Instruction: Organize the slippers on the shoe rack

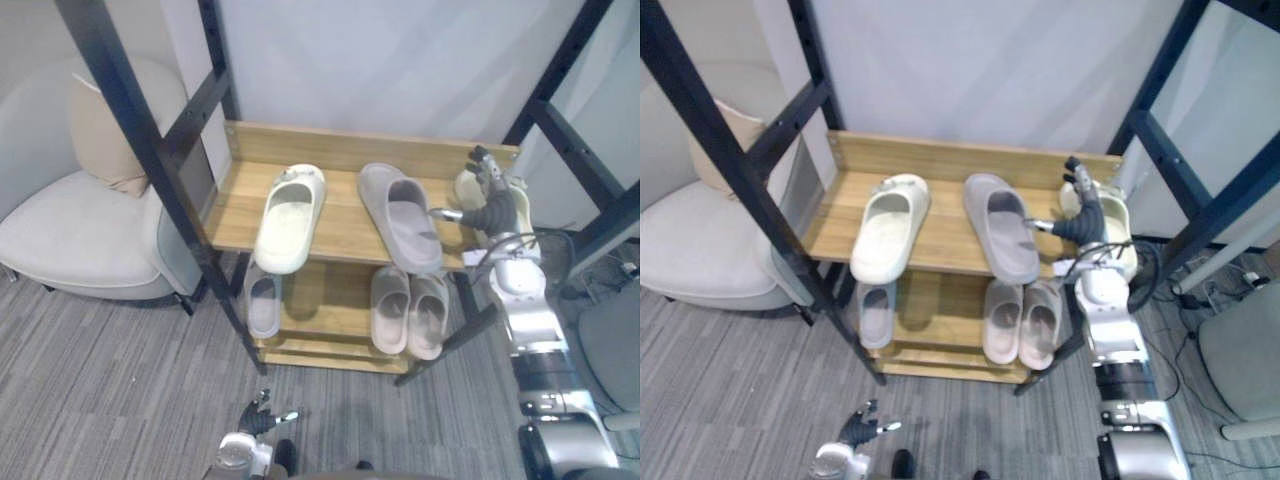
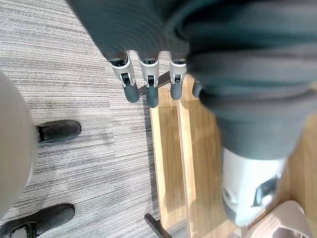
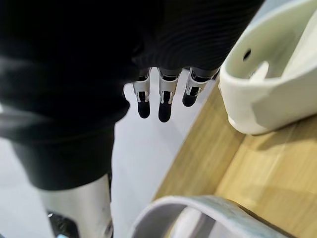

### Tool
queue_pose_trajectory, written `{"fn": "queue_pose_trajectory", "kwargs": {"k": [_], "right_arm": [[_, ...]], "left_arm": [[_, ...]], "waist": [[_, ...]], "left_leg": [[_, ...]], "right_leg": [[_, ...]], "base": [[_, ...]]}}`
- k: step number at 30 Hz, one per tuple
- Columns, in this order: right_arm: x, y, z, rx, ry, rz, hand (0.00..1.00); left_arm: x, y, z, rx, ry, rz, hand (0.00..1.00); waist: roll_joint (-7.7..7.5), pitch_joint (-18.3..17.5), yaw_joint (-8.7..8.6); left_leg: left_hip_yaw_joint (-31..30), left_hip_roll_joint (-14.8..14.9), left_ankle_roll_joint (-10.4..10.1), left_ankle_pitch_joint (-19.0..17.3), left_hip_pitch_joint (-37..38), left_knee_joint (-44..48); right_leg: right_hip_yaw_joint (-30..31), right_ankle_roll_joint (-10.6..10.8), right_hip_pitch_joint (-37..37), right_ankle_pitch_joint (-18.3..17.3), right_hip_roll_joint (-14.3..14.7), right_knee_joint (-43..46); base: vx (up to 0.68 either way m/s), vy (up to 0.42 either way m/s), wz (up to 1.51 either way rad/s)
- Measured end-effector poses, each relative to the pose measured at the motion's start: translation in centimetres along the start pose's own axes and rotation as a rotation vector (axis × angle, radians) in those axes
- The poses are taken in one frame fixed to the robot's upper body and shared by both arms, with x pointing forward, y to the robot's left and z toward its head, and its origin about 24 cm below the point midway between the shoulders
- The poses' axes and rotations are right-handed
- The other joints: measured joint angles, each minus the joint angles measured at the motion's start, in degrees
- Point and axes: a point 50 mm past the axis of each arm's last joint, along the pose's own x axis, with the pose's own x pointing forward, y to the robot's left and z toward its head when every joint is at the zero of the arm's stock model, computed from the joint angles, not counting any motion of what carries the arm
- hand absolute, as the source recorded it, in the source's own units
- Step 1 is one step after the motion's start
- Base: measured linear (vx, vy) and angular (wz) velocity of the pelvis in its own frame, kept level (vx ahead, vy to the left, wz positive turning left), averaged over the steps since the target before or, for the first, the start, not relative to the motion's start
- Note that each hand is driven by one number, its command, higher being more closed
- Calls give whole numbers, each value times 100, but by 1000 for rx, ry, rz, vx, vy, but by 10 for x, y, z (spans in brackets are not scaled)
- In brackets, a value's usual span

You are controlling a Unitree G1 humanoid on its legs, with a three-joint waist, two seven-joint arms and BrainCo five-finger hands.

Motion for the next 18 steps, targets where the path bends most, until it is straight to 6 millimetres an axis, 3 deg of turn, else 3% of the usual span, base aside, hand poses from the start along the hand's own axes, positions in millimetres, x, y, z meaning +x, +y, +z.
{"fn": "queue_pose_trajectory", "kwargs": {"k": [9, 18], "right_arm": [[15, 0, 7, 0, -8, -5, 0], [28, 5, 2, -12, 54, 18, 0]], "left_arm": [[1, 0, 6, -19, -24, 1, 0], [2, 0, 13, -17, -47, -4, 0]], "waist": [[13, 172, 61], [34, 336, 97]], "left_leg": [[-44, -1, -5, 10, 3, -4], [-96, -4, -7, 43, -76, -4]], "right_leg": [[-47, -2, 25, 2, 0, -2], [-110, -1, -27, 2, -3, -5]], "base": [[-11, -13, 2], [-14, -13, 3]]}}
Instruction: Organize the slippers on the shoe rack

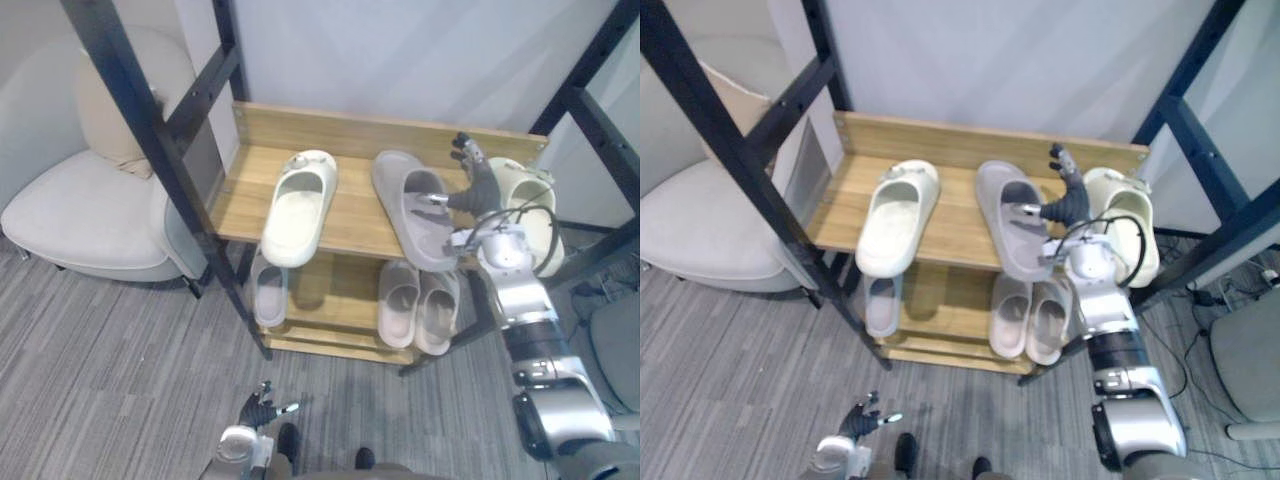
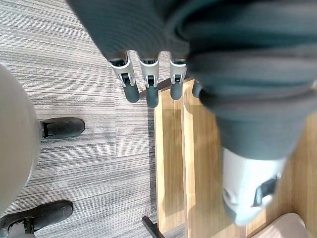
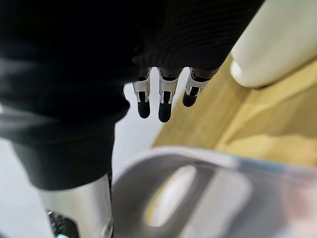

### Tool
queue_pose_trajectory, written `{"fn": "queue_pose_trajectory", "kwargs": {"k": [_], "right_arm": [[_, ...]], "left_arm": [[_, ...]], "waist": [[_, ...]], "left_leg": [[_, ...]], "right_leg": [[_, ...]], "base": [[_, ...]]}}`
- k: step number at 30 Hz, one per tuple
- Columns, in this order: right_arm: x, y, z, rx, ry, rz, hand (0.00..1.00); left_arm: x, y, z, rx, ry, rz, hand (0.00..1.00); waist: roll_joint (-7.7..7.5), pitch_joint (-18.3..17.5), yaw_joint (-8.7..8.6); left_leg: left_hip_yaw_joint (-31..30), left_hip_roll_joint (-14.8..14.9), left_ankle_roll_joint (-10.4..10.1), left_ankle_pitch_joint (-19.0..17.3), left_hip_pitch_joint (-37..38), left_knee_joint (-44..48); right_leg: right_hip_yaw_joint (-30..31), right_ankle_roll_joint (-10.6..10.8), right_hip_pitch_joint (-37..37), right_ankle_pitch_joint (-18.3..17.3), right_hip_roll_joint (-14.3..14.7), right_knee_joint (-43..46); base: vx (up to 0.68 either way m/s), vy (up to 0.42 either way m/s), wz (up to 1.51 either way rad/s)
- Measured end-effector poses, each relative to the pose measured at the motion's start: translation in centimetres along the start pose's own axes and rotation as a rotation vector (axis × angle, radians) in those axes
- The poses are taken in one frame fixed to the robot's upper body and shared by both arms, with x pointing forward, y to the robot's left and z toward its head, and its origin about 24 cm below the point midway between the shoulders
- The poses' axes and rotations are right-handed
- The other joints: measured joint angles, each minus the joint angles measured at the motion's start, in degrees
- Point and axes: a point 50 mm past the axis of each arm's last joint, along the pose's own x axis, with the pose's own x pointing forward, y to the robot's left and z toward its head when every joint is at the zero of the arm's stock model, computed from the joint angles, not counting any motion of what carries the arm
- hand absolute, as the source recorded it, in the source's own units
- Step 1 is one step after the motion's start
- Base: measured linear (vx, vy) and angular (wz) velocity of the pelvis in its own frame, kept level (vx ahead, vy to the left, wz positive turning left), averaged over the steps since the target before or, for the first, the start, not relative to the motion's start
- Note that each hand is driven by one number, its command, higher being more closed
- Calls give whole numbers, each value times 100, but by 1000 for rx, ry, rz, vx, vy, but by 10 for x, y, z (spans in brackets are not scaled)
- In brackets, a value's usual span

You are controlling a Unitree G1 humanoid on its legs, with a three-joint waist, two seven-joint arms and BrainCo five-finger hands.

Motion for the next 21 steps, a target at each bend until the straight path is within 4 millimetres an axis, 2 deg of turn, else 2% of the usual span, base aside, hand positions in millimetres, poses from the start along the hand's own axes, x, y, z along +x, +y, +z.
{"fn": "queue_pose_trajectory", "kwargs": {"k": [7, 15, 16, 21], "right_arm": [[14, 4, 10, -9, -8, 13, 0], [34, 8, 28, -23, -27, 27, 0], [36, 10, 32, -27, -37, 37, 100], [45, 15, 40, -41, -42, 57, 100]], "left_arm": [[0, -1, 3, -17, -11, -4, 0], [2, 1, 11, -25, -43, -4, 0], [2, 1, 12, -21, -47, -5, 0], [3, 1, 14, -29, -51, -6, 0]], "waist": [[31, 59, 14], [51, 332, 58], [47, 353, 66], [48, 361, 80]], "left_leg": [[14, 17, 1, 4, -94, 1], [31, 60, 21, 41, -110, -33], [45, 61, 21, 40, -142, -34], [49, 86, 8, 90, -264, -33]], "right_leg": [[-24, 6, -13, 113, 13, -115], [-46, -12, -24, 243, 32, -134], [-47, -22, -66, 250, 32, -132], [-52, -38, -189, 284, 56, -119]], "base": [[-1, -1, -1], [-45, -9, -2], [-63, -10, -4], [-45, -15, 0]]}}
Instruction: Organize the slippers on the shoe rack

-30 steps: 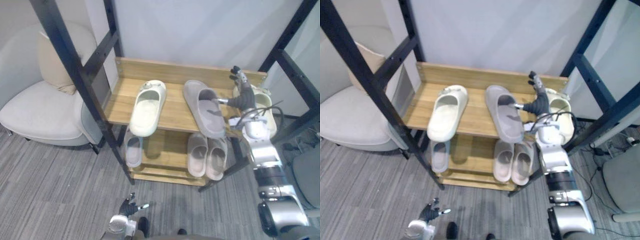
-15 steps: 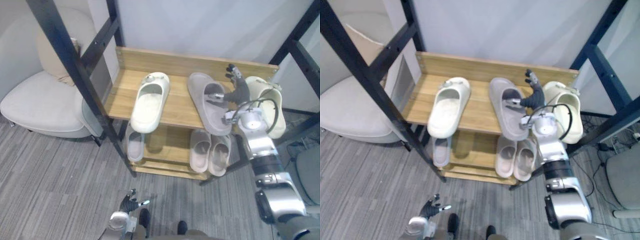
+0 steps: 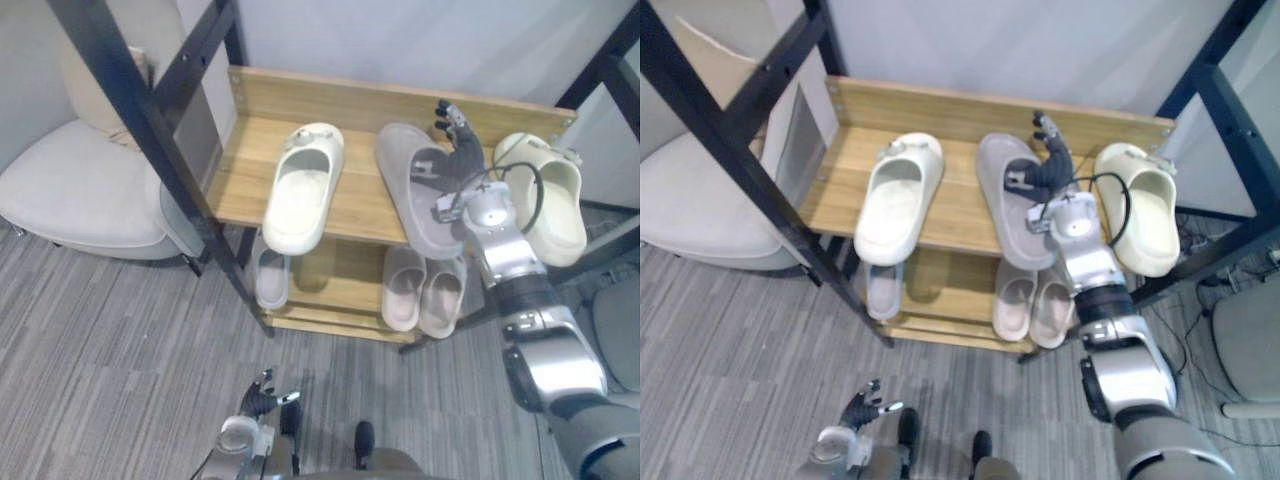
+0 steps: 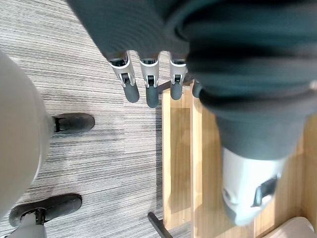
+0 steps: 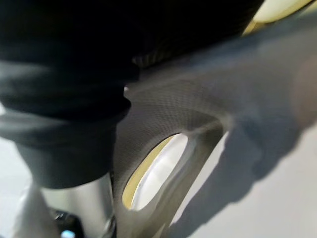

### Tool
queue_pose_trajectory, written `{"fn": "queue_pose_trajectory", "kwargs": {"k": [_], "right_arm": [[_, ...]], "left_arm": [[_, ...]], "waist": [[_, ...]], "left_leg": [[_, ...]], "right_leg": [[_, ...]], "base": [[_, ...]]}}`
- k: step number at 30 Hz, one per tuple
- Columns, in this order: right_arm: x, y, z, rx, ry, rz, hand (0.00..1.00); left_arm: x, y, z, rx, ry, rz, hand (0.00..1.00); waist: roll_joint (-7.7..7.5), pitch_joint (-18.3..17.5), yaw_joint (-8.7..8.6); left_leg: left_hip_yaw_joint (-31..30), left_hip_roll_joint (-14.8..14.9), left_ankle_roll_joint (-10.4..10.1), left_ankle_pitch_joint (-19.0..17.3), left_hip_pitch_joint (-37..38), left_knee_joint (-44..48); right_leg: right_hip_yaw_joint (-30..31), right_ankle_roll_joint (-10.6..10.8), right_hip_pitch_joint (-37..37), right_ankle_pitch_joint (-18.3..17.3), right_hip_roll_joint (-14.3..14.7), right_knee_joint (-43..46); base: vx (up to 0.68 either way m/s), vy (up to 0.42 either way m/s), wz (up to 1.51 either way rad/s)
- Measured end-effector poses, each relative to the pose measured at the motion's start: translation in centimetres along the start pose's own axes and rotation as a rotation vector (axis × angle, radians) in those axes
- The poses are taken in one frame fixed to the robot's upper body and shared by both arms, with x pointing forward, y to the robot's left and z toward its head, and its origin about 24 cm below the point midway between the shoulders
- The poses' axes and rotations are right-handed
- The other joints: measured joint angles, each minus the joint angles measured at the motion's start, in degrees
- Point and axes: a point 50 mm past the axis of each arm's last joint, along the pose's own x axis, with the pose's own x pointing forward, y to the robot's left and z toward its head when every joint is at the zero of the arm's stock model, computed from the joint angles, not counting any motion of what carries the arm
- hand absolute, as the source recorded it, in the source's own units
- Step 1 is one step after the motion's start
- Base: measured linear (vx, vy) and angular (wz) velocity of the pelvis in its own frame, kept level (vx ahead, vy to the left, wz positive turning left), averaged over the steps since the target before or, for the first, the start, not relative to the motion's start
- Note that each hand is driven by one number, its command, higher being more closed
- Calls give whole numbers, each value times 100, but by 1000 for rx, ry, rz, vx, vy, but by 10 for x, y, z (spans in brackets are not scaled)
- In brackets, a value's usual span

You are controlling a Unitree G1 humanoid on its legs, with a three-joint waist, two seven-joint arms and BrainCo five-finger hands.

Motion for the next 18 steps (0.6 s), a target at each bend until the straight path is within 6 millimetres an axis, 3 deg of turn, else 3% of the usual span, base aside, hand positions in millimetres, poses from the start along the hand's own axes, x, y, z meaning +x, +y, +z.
{"fn": "queue_pose_trajectory", "kwargs": {"k": [13, 18], "right_arm": [[-1, 2, 1, 25, -14, 33, 100], [-14, 6, 2, 52, -56, 45, 100]], "left_arm": [[1, 0, 2, -2, -3, -3, 0], [1, 0, 1, -1, 0, -2, 0]], "waist": [[-11, 16, 66], [-12, 15, 44]], "left_leg": [[11, 38, -60, 39, 89, -1], [27, 41, -58, 42, 119, 23]], "right_leg": [[-1, -2, 97, 2, 50, -29], [14, 0, 107, 0, 38, -25]], "base": [[-2, 0, 0], [1, 1, -1]]}}
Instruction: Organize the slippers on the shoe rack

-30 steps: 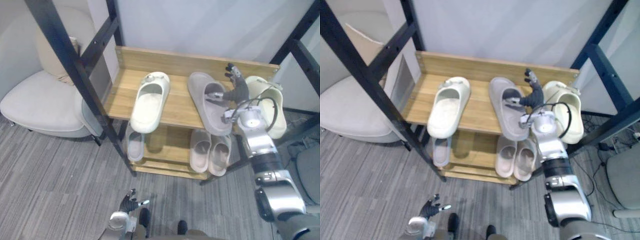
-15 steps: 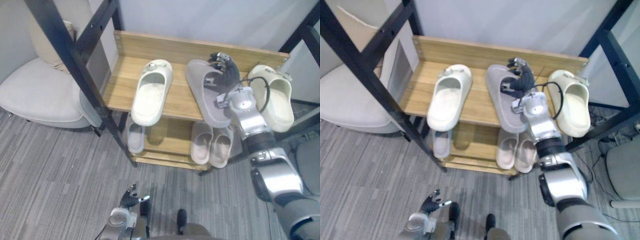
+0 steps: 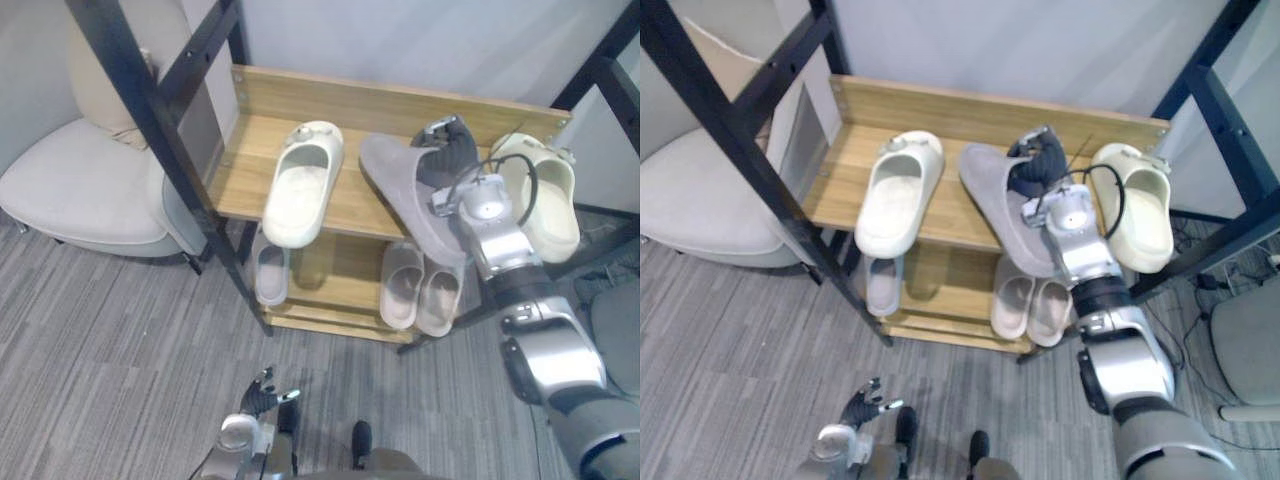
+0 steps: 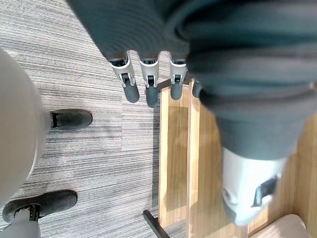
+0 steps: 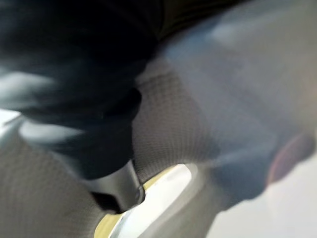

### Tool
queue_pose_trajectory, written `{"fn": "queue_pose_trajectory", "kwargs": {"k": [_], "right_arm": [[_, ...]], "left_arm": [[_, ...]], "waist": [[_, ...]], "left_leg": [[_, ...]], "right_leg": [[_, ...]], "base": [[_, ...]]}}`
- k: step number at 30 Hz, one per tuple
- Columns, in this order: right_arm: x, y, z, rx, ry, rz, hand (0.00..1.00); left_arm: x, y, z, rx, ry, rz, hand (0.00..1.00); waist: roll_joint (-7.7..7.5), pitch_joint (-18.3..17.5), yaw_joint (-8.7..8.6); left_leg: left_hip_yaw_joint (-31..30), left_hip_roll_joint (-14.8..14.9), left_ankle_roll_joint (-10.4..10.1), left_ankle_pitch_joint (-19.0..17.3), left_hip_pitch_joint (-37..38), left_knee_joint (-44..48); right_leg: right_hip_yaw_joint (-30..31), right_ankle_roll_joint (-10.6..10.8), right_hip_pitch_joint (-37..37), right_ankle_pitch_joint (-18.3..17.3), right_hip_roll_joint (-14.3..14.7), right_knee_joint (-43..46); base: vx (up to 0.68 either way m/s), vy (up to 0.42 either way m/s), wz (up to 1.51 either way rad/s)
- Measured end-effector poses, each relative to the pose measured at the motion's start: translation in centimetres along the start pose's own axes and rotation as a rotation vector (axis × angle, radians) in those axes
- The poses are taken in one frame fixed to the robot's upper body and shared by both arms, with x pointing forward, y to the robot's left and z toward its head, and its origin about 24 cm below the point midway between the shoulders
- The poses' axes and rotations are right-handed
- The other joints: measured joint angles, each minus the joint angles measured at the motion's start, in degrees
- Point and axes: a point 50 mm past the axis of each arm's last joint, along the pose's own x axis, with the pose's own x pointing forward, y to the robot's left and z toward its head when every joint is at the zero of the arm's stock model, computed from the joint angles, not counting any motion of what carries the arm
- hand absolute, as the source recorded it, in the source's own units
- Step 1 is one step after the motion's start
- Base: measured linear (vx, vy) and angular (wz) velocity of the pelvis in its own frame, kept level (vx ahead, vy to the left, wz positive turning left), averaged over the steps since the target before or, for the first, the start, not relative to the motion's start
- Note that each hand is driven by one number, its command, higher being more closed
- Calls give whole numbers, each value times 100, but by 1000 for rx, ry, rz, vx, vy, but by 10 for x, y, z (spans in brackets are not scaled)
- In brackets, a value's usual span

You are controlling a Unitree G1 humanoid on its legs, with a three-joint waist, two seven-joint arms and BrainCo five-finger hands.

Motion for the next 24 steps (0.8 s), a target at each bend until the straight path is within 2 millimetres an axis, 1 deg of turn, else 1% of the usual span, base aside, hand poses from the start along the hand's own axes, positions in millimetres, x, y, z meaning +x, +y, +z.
{"fn": "queue_pose_trajectory", "kwargs": {"k": [2, 4, 5, 7, 9, 10, 12, 13, 17, 18, 20, 21, 24], "right_arm": [[-11, 3, -2, 26, -14, 10, 100], [-16, 5, -3, 49, -26, 14, 100], [-20, 5, 1, 55, -54, 16, 100], [-29, 5, 11, 85, -112, 22, 100], [-41, -2, 18, 112, -179, -4, 100], [-43, -4, 20, 115, -194, -12, 100], [-56, -11, 25, 151, -245, -30, 100], [-59, -11, 25, 155, -253, -24, 100], [-83, -9, 25, 203, -292, 10, 100], [-90, -7, 25, 225, -298, 30, 100], [-99, -4, 24, 250, -301, 51, 100], [-101, -3, 23, 256, -301, 55, 100], [-125, 7, 10, 299, -249, 111, 100]], "left_arm": [[0, 0, -1, 0, 6, 1, 0], [0, 1, -2, 0, 10, 2, 0], [-1, 1, -3, 0, 13, 4, 0], [-1, 2, -4, -6, 14, 8, 0], [-1, 3, -6, -10, 26, 14, 0], [-1, 3, -7, -12, 29, 15, 0], [-1, 3, -11, -15, 45, 9, 0], [-2, 3, -12, -15, 52, 4, 0], [-3, 1, -21, 2, 88, -2, 0], [-4, 0, -24, 5, 98, -5, 0], [-5, -1, -27, 8, 109, -8, 0], [-5, -1, -27, 8, 111, -9, 0], [-6, -1, -33, 10, 133, -24, 0]], "waist": [[-1, -1, -29], [-4, -3, -88], [-2, -4, -131], [-2, -13, -159], [0, -45, -202], [-2, -57, -216], [9, -152, -265], [15, -195, -283], [60, -410, -336], [78, -468, -379], [103, -520, -424], [105, -528, -428], [102, -685, -436]], "left_leg": [[14, -2, 3, 2, 71, 8], [15, -3, 3, 1, 102, 8], [26, 0, 4, 2, 103, 9], [99, 24, 4, -1, 136, 9], [110, 46, 1, -4, 169, 9], [113, 51, 0, -4, 173, 9], [124, 66, -12, -13, 181, 8], [129, 70, -15, -16, 182, 8], [215, 98, -67, -53, 248, 5], [224, 98, -67, -52, 258, 4], [229, 96, -66, -50, 288, -15], [231, 96, -66, -49, 294, -16], [231, 94, -66, -44, 329, -20]], "right_leg": [[12, 3, 84, -2, -9, -6], [12, 4, 89, -2, -15, -14], [26, 4, 88, -2, -20, -13], [112, 3, 84, -1, -6, 20], [123, 3, 73, -1, 12, 44], [126, 2, 72, -1, 17, 46], [139, 1, 68, -1, 31, 51], [142, 1, 66, -1, 34, 52], [198, -3, 78, -4, 51, 87], [207, -7, 78, -7, 51, 99], [207, -24, 77, -30, 48, 149], [208, -24, 78, -33, 48, 156], [202, -31, 90, -66, 42, 173]], "base": [[1, 1, -2], [0, 0, 0], [-17, -2, -8], [-8, -6, -15], [-34, -19, -6], [-47, -23, -3], [-35, -16, -3], [-24, -12, -5], [-34, -12, -11], [-37, -6, -6], [-16, -2, -1], [-37, -4, -2], [-12, -1, 0]]}}
